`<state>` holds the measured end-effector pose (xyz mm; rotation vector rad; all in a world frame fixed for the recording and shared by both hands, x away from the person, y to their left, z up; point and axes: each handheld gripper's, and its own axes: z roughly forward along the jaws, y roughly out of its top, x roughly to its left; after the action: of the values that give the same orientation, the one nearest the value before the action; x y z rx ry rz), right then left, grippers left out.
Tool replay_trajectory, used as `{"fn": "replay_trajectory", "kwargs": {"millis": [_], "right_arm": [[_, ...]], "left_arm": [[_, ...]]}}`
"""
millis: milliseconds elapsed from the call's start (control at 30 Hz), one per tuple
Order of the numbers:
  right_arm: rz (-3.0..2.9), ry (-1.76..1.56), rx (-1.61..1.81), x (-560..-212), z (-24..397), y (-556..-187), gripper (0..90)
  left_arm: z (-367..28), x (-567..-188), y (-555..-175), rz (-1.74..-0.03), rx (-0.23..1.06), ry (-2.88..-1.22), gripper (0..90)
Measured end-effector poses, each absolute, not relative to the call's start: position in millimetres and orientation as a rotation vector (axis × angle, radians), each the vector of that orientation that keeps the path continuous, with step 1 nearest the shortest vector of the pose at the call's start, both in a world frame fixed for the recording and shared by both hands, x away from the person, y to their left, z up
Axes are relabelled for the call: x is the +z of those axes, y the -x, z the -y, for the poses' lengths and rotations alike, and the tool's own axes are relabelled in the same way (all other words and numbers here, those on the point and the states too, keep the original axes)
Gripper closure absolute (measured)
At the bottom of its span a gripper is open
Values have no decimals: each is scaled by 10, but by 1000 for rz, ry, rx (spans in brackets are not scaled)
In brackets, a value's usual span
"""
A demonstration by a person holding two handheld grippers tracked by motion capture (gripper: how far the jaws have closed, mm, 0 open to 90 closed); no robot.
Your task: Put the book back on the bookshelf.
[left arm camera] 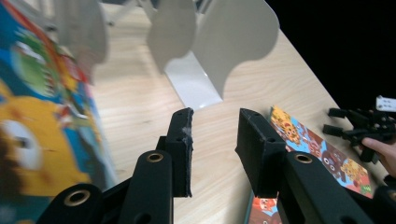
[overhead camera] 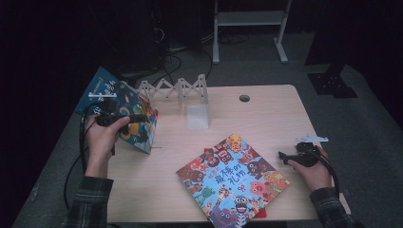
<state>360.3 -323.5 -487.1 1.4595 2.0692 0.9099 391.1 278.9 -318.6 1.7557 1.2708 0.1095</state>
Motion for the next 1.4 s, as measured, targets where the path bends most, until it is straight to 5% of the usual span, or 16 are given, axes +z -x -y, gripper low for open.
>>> {"fn": "replay_trajectory", "kwargs": {"millis": [233,600,1400], "right_arm": [[-2062,-1458,915,-4870,3239,-3591,133],[-2081,-1430,907,-4810,3246,-3520,358],[-2157,-1341,1065,-4633,3315,-2807,395]], "left_arm": [[-2487,-3474,-3744,-1199,143,-1826,611],[-2147,-3859,-3468,-1129,195,-1896,572],[-1865,-4413,-3468,-1101,95,-1982,430]]}}
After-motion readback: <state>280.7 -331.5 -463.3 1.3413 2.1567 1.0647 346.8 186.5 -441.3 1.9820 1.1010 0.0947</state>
